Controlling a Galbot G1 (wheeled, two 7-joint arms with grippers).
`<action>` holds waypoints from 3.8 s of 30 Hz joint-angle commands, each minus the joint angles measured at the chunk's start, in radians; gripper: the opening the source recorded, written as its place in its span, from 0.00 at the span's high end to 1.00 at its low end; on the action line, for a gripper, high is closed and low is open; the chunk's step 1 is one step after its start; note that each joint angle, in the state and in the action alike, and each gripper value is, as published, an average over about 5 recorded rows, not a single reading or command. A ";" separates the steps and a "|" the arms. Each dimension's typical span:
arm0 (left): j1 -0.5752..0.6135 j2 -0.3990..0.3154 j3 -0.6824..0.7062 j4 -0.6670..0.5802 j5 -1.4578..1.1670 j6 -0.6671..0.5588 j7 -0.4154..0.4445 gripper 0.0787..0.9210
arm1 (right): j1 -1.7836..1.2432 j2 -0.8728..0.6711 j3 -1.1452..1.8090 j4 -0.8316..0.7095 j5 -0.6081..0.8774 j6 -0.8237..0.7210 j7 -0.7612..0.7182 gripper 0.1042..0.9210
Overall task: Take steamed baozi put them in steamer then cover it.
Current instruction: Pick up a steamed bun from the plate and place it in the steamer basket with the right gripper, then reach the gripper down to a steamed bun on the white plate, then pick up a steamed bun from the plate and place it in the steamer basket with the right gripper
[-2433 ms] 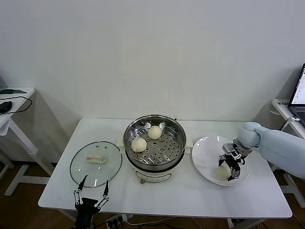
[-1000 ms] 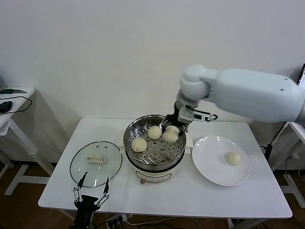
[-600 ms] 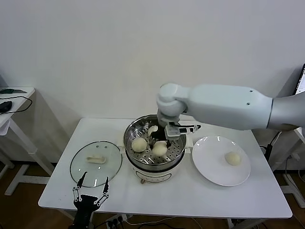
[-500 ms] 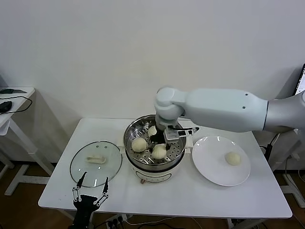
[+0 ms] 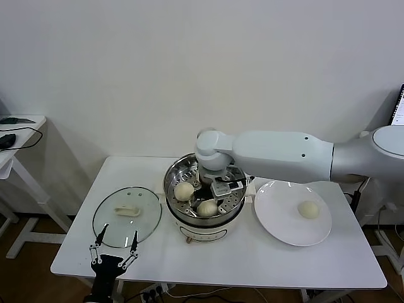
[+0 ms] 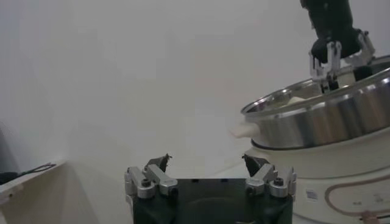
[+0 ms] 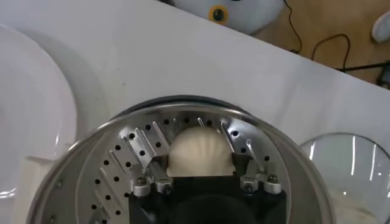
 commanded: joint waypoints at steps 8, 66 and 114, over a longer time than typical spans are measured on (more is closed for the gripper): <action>0.003 0.000 -0.002 -0.007 0.000 0.000 0.001 0.12 | 0.088 -0.211 0.157 -0.073 0.307 -0.119 -0.034 0.12; 0.012 -0.019 -0.009 0.054 0.023 -0.032 0.014 0.12 | -0.480 -0.409 0.421 -0.744 0.317 -0.668 -0.050 0.19; -0.018 -0.014 0.000 0.032 0.025 -0.042 -0.015 0.12 | 0.110 0.006 -0.119 -0.289 0.710 -0.877 -0.128 0.34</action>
